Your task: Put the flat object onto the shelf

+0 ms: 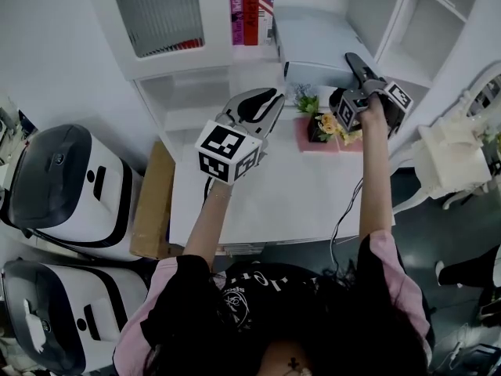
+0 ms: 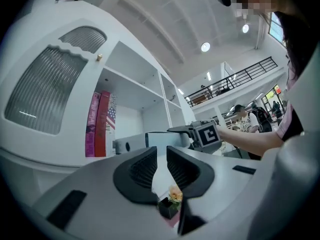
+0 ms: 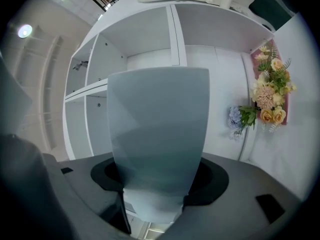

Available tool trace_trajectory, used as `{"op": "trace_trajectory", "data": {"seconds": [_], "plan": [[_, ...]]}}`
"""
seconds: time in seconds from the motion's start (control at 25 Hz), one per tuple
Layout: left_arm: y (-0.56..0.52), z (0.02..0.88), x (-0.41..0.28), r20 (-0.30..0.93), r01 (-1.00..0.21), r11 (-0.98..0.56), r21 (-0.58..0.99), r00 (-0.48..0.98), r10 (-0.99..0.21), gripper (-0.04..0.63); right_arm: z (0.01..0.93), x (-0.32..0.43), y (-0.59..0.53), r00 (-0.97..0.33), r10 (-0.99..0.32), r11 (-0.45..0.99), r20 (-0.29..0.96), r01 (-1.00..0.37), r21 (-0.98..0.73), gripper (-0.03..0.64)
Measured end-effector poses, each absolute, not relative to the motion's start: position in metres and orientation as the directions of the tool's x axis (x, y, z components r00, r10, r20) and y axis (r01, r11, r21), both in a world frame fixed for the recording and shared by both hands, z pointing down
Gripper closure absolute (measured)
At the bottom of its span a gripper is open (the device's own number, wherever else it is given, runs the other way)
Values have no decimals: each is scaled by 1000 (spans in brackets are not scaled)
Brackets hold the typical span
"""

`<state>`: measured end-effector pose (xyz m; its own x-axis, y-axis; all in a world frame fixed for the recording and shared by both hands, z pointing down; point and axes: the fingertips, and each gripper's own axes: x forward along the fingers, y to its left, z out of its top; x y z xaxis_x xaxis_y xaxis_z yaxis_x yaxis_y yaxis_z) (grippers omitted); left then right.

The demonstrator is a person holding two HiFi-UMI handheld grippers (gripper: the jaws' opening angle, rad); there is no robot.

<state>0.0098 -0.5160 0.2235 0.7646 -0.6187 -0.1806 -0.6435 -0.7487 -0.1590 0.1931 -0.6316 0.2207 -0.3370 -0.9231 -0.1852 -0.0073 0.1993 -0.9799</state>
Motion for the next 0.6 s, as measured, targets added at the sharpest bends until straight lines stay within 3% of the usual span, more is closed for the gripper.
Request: {"op": "trace_trajectory", "data": {"seconds": [0.04, 0.16, 0.2, 0.6], "plan": [[-522, 219, 10, -188, -649, -744, -158, 759, -623, 539, 220, 193, -634, -337, -923, 199, -184, -9, -980, 313], [-539, 210, 16, -181, -654, -739, -163, 756, -629, 419, 220, 194, -642, -339, -924, 196, -179, -15, -981, 313], [-545, 210, 19, -171, -656, -735, -173, 755, -633, 407, 220, 194, -645, -338, -924, 196, -179, -17, -980, 313], [-588, 197, 42, -130, -683, -701, -206, 729, -673, 383, 218, 196, -656, -366, -911, 215, -189, -32, -976, 311]]}}
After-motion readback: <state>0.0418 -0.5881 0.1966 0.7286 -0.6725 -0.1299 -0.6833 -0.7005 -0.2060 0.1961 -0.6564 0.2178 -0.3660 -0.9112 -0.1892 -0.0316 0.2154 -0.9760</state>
